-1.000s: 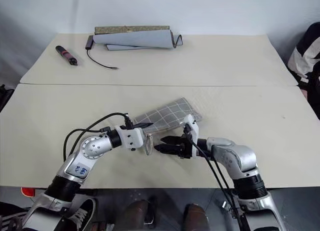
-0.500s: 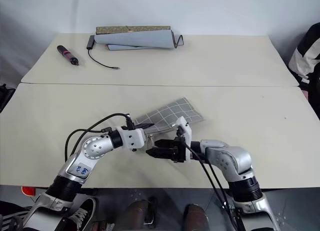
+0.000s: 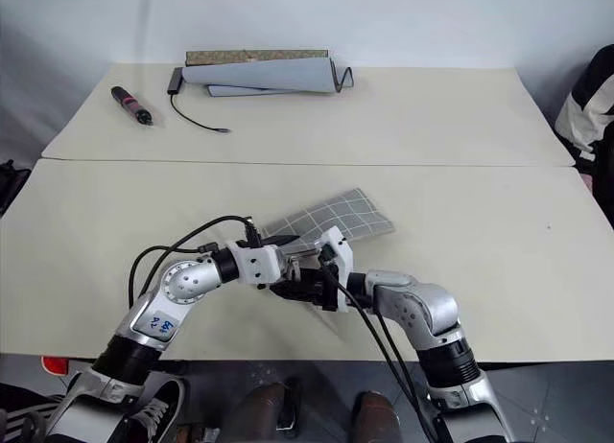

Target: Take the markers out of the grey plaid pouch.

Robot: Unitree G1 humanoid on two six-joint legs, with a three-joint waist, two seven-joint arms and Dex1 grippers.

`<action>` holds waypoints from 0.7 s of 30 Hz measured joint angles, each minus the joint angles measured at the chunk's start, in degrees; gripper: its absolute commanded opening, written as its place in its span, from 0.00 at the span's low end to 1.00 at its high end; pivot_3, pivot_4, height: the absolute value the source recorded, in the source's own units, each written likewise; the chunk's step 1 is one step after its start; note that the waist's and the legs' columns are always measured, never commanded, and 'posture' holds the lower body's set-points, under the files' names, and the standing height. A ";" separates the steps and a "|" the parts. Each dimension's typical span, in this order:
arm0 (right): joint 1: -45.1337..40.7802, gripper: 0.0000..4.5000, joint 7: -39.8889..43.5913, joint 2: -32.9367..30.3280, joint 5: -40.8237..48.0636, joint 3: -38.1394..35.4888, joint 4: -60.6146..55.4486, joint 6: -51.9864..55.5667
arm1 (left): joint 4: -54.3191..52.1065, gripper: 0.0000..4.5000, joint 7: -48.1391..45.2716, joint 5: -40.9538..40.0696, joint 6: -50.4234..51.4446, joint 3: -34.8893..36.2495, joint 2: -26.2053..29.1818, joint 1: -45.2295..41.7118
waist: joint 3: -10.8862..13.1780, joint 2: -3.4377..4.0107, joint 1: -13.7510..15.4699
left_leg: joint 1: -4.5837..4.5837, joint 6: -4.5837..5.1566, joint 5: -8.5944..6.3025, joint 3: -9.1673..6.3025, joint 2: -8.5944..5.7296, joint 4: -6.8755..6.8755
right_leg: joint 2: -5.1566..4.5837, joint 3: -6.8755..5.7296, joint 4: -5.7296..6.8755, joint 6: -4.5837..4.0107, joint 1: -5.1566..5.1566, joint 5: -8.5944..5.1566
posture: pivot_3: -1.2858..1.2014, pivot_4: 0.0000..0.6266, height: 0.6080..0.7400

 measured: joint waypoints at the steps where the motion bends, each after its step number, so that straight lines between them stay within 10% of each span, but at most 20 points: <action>1: 0.01 0.17 0.11 -0.11 0.29 -0.46 0.00 0.02 | 0.00 0.00 0.02 0.07 0.00 0.00 0.00 0.00 | 0.00 0.00 -0.01 | 0.00 0.00 0.00 0.00 0.00 0.00 | 0.00 0.00 0.00 0.00 0.00 0.00 | 0.52 0.24 1.00; 4: 0.01 0.01 1.06 -1.04 0.64 -1.50 -0.06 -0.22 | -0.01 0.00 0.05 0.11 -0.01 0.00 0.03 0.02 | 0.00 0.00 -0.01 | 0.00 0.00 0.00 0.00 0.00 0.00 | 0.00 0.00 -0.01 0.00 0.01 0.00 | 0.52 0.24 1.00; 21: -2.25 0.01 6.57 -12.49 -3.06 -7.02 9.24 -8.30 | -0.57 0.00 -0.08 -2.46 -4.98 2.93 6.02 4.98 | 0.00 0.00 -0.38 | 0.02 0.00 0.00 0.02 0.02 -0.01 | -0.01 0.00 -0.22 0.00 0.01 0.00 | 0.52 0.24 1.00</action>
